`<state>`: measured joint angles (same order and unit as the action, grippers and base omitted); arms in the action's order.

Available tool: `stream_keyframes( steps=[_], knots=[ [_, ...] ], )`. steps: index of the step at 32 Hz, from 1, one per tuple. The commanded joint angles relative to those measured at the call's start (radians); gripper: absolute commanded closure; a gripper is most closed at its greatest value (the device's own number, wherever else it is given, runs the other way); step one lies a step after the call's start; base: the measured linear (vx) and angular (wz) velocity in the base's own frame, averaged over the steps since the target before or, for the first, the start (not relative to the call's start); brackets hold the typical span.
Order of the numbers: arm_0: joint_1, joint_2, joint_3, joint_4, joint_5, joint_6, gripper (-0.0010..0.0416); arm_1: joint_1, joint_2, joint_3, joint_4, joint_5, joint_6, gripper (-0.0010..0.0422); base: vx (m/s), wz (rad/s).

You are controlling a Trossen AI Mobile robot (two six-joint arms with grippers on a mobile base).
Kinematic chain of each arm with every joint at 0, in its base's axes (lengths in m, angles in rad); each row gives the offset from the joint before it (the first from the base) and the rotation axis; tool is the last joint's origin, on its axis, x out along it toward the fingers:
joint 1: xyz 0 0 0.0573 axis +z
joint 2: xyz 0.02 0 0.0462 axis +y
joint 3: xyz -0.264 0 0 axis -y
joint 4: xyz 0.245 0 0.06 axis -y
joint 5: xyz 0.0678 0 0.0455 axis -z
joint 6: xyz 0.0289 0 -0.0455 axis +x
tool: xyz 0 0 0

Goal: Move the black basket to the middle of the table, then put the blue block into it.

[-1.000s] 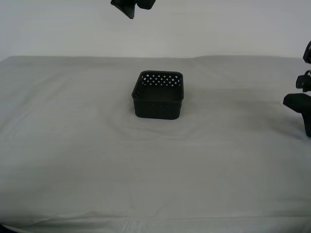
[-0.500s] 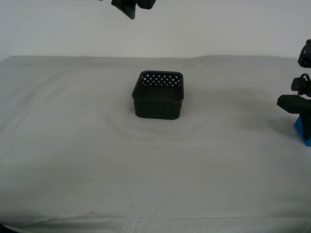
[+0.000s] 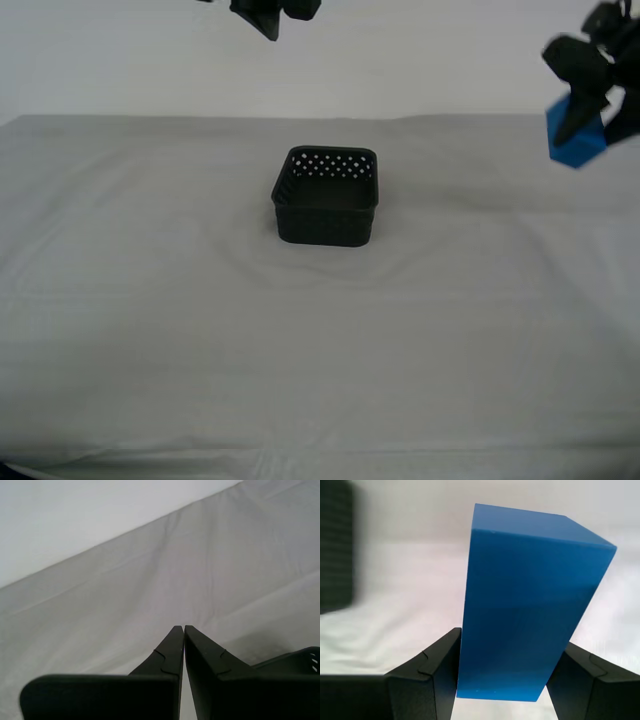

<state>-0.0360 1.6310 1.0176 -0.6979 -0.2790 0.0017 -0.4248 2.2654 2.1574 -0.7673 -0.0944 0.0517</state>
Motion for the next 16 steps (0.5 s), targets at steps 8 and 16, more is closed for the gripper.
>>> stream_keyframes(
  steps=[8, 16],
  knots=[
    [0.285, 0.0, 0.225, 0.067, -0.021, 0.054, 0.0407, 0.022, 0.001, 0.0, -0.006, -0.111, 0.028, 0.0412, 0.002, 0.0],
    [0.326, 0.028, 0.235, 0.197, -0.164, 0.1, 0.0407, 0.027, 0.004, 0.0, -0.001, -0.11, 0.027, 0.0412, 0.0, 0.0]
  ],
)
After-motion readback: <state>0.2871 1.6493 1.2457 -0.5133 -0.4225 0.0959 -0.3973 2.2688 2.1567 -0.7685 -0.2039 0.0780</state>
